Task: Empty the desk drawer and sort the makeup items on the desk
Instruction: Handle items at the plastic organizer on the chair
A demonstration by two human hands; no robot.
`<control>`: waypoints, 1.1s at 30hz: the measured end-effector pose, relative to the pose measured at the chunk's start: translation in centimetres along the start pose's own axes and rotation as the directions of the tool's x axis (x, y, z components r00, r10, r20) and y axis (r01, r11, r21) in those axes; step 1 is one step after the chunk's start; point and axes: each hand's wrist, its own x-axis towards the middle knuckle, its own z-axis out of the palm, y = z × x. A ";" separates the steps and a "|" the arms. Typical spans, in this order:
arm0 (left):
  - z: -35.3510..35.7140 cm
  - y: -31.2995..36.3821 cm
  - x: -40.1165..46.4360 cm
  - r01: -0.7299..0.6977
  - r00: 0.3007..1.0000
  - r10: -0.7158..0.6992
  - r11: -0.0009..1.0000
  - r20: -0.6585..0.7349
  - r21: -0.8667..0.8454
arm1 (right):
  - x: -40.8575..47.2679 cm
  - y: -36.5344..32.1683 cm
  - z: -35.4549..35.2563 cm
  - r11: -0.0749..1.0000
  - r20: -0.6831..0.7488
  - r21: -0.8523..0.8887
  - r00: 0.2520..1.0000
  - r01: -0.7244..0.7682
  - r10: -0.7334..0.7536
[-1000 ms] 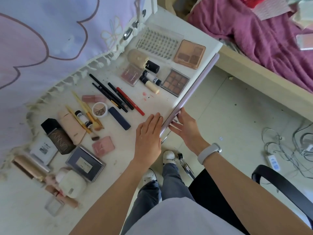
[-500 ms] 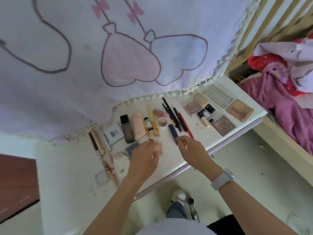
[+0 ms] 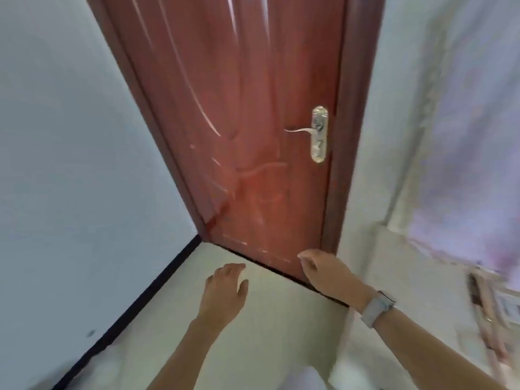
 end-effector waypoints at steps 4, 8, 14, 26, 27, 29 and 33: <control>-6.4 -13.2 -7.5 0.364 0.916 -0.364 0.931 -0.169 -0.032 | 4.7 -14.5 7.0 0.957 0.209 -0.067 0.942 0.282 -0.263; -10.2 -22.4 -18.6 0.655 0.689 -0.664 0.742 -0.290 -0.141 | 5.3 -27.7 15.8 0.792 0.399 -0.065 0.744 0.607 -0.536; -11.8 -30.2 -38.0 0.903 0.210 -0.921 0.311 -0.327 -0.296 | -0.9 -44.3 31.9 0.509 0.678 0.079 0.327 0.857 -0.658; -9.9 -33.9 -66.6 0.728 -0.594 -0.795 -0.465 -0.125 -0.504 | -26.3 -66.7 58.1 -0.090 0.791 0.470 -0.464 0.878 -0.399; -9.6 -33.1 -68.7 0.679 -0.652 -0.751 -0.520 -0.102 -0.518 | -29.1 -67.7 59.4 -0.139 0.776 0.505 -0.519 0.852 -0.359; -9.1 -31.9 -73.1 0.579 -0.748 -0.661 -0.611 -0.055 -0.540 | -34.8 -69.3 62.0 -0.218 0.736 0.568 -0.608 0.794 -0.296; -8.6 -32.4 -82.8 0.482 -0.826 -0.564 -0.704 0.000 -0.522 | -45.9 -72.3 67.8 -0.333 0.674 0.641 -0.715 0.692 -0.188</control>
